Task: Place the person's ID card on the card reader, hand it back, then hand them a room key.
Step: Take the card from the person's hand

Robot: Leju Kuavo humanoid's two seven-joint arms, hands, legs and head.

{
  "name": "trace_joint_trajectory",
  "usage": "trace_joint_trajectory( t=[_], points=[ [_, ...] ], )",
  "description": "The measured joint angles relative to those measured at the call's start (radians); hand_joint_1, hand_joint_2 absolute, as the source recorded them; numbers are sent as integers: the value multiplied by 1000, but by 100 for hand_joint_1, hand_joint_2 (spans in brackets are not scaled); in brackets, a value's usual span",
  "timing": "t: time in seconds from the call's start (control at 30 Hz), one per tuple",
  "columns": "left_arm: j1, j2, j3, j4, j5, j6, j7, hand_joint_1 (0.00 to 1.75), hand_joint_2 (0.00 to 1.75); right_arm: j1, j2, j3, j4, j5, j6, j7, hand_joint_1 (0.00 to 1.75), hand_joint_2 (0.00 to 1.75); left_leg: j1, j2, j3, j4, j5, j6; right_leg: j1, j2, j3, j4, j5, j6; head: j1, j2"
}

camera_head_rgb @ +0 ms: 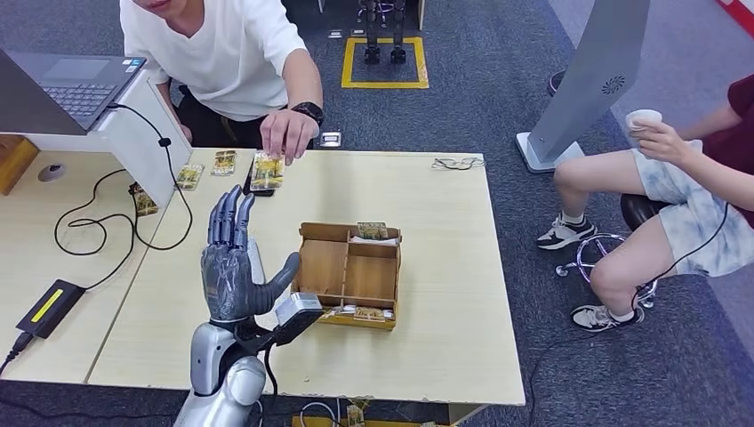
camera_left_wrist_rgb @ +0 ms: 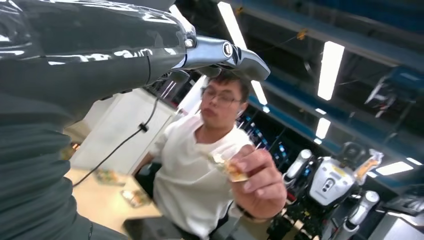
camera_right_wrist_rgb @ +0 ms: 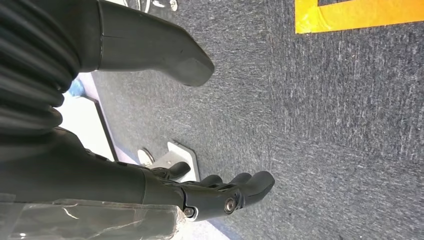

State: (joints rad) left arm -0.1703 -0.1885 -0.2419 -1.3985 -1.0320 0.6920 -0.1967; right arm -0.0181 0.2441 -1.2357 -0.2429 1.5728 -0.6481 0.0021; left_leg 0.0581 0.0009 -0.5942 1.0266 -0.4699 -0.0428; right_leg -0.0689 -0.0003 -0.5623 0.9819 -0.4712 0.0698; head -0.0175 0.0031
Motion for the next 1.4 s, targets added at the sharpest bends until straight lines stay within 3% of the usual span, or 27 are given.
trace_joint_trajectory(
  t=[0.2,0.4,0.93,0.97,1.1,1.2,1.27,1.33,1.4],
  points=[
    [-59,-44,90,25,-172,0,-59,0,175,-3,-15,27,12,0,0,-3,0,175,0,0,0,0,0,0,0,0,0,0,0,0,0,0],
    [-94,-77,160,52,-192,0,-74,0,175,-5,-25,45,21,0,0,-1,0,175,0,0,0,0,0,0,0,0,0,0,0,0,0,0],
    [-122,-93,202,96,-250,1,-52,0,175,-5,-31,65,28,0,0,14,0,175,0,0,0,0,0,0,0,0,0,0,0,0,0,0],
    [-127,-95,207,100,-266,1,-49,4,175,-5,-32,67,29,0,0,16,0,175,0,0,0,0,0,0,0,0,0,0,0,0,0,0],
    [-137,-97,217,105,-293,1,-46,120,175,-5,-33,71,30,0,0,17,0,175,0,0,0,0,0,0,0,0,0,0,0,0,0,0],
    [-137,-97,217,105,-293,1,-46,120,175,-5,-33,71,30,0,0,17,0,175,0,0,0,0,0,0,0,0,0,0,0,0,0,0],
    [-140,-99,222,109,-295,1,-53,147,175,-5,-33,72,30,0,-1,17,0,175,0,0,0,0,0,0,0,0,0,0,0,0,0,0],
    [-141,-114,244,111,-251,1,-130,175,175,-5,-36,76,33,0,-6,16,0,175,0,0,0,0,0,0,0,0,0,0,0,0,0,0],
    [-140,-127,267,106,-189,1,-218,175,175,-5,-38,79,35,0,-12,16,0,175,0,0,0,0,0,0,0,0,0,0,0,0,0,0]
  ],
)
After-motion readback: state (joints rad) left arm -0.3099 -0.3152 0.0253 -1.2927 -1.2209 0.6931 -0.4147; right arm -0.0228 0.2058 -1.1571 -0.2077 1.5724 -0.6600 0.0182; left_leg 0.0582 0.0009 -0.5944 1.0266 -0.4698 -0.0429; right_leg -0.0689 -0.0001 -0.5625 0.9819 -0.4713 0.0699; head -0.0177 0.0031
